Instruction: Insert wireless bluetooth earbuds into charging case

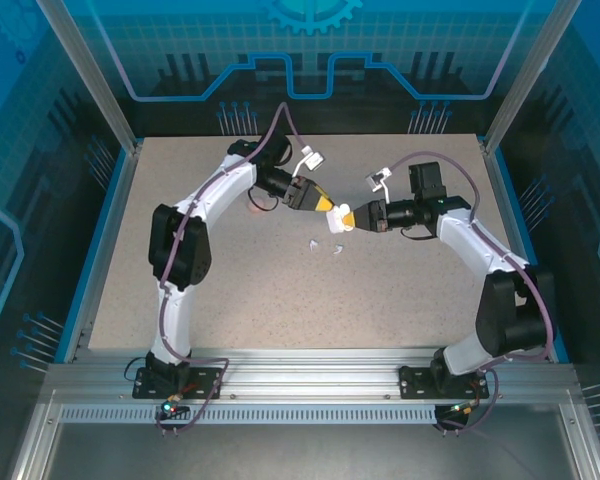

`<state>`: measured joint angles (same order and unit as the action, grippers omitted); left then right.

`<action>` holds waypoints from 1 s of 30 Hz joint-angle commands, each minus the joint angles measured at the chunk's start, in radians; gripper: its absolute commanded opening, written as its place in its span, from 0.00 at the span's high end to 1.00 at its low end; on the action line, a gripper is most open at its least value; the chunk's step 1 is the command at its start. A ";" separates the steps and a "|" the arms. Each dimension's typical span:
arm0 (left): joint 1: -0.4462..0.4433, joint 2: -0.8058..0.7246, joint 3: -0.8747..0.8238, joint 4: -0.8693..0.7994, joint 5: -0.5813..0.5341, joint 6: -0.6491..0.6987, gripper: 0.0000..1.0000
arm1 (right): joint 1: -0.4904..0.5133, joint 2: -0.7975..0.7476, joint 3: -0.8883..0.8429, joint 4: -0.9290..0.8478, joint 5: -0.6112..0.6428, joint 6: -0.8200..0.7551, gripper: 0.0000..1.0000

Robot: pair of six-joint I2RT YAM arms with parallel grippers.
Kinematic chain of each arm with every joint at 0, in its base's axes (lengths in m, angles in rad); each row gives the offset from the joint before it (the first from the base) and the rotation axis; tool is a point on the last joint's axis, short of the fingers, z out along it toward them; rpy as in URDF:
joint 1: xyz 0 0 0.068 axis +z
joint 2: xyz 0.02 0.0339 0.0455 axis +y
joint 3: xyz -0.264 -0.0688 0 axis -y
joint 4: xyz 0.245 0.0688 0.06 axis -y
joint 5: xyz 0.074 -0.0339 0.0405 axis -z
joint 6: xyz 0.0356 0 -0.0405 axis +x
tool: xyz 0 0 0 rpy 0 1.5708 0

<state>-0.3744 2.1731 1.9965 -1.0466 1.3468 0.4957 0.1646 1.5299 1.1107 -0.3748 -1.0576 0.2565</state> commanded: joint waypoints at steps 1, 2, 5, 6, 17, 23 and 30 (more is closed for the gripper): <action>0.008 0.050 0.059 -0.114 0.064 0.094 0.31 | -0.014 0.020 0.039 -0.033 -0.055 -0.025 0.89; 0.008 0.058 0.069 -0.121 0.071 0.098 0.31 | -0.013 0.022 0.042 -0.033 -0.057 -0.024 0.90; 0.008 0.084 0.098 -0.135 0.080 0.103 0.31 | -0.014 0.028 0.047 -0.039 -0.065 -0.031 0.90; 0.007 0.091 0.105 -0.136 0.082 0.101 0.31 | -0.014 0.029 0.047 -0.042 -0.061 -0.034 0.90; -0.014 0.115 0.156 -0.250 0.128 0.198 0.37 | -0.014 0.055 0.066 -0.013 -0.059 -0.012 0.90; -0.035 0.127 0.159 -0.285 0.117 0.224 0.42 | -0.013 0.056 0.074 -0.017 -0.058 -0.016 0.90; -0.035 0.135 0.167 -0.321 0.119 0.254 0.52 | -0.016 0.052 0.072 -0.022 -0.049 -0.016 0.90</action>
<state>-0.4034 2.2864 2.1296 -1.3197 1.4303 0.6987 0.1627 1.5768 1.1576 -0.3923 -1.0935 0.2424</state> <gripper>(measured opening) 0.497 0.130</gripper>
